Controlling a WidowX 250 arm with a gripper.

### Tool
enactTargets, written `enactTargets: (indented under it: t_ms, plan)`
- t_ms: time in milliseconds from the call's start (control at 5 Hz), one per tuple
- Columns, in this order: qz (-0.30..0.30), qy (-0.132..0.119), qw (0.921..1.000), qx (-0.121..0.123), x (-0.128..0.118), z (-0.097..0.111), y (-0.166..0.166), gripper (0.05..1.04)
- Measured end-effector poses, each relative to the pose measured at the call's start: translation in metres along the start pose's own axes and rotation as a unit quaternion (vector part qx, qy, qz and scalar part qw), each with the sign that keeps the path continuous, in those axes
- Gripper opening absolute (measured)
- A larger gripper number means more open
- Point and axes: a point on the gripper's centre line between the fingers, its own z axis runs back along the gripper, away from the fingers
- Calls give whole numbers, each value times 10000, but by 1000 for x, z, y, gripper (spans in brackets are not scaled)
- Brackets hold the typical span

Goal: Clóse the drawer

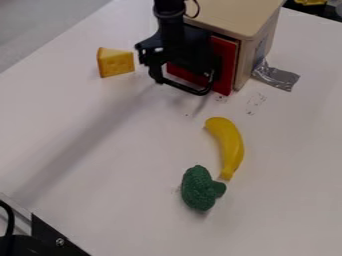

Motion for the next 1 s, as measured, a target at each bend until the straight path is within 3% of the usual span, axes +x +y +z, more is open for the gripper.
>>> enactTargets:
  t_ms: [600,800,1000]
  plan:
    - [-194,103,9998,16,-1,-7,-11,999]
    - [-320,195,9993,16,-15,-4,-9,999]
    - [-539,139,9984,-133,-28,12,-16,999]
